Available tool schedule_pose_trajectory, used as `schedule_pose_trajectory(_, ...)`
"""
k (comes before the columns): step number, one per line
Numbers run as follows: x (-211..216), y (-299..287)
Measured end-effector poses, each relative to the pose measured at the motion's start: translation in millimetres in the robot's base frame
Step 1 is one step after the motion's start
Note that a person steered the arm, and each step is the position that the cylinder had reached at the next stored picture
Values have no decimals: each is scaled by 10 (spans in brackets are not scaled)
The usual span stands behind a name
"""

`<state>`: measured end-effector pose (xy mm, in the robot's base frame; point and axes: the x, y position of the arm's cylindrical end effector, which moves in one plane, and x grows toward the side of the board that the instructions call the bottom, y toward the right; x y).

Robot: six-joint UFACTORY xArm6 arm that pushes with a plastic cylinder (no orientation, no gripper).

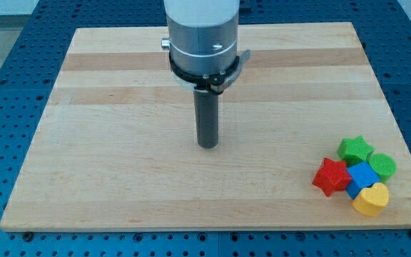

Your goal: Point your arm towards yellow hexagon

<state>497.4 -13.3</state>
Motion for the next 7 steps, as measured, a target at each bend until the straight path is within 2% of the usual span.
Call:
schedule_pose_trajectory(1, 0, 362)
schedule_pose_trajectory(2, -107, 1198)
schedule_pose_trajectory(3, -783, 1681)
schedule_pose_trajectory(4, -1658, 1704)
schedule_pose_trajectory(5, -2656, 1454)
schedule_pose_trajectory(6, -3038, 1151)
schedule_pose_trajectory(7, -3001, 712)
